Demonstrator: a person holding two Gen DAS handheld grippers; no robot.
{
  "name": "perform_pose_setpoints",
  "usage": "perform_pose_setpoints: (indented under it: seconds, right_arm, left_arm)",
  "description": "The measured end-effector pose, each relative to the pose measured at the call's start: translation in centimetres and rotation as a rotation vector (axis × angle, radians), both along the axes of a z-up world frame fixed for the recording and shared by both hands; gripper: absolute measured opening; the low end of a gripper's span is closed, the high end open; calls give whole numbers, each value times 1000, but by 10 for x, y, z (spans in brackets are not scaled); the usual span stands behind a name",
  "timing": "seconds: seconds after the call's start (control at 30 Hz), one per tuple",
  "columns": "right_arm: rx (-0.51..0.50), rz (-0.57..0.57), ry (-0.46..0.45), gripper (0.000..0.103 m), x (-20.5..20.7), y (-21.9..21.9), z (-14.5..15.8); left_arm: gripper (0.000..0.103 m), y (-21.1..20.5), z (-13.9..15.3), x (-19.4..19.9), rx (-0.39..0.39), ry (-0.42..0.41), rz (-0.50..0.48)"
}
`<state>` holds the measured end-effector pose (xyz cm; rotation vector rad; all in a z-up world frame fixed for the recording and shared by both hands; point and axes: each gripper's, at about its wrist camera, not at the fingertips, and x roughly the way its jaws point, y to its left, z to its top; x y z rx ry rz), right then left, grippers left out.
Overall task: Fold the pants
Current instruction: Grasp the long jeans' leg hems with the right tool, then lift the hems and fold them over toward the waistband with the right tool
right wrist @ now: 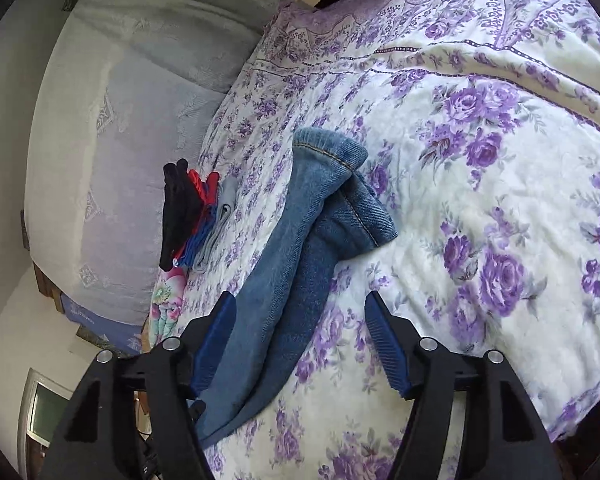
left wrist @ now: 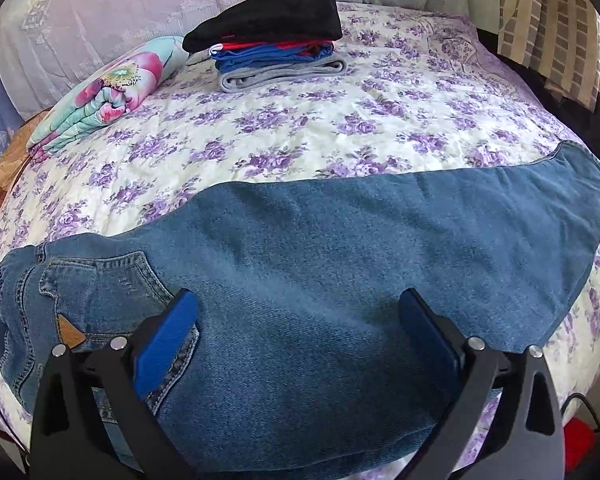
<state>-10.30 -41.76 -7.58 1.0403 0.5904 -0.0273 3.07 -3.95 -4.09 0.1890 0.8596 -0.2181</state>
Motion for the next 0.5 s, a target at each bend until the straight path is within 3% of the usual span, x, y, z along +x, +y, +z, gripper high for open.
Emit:
perform_pose_setpoints:
  seconds: [0.27,0.43,0.5]
  right_arm:
    - [21,-112,-12,71,42,-14,-8]
    - [125,-145,-212,73,19,-17,3]
    - [94,-146,-231,73,4,-18,13]
  left_arm:
    - [98,0,-1,-2,-1,-5,-4]
    - [98,0,-2,-2,-7,-4,-14]
    - [98,0,-3,-1,-8,-2,-13]
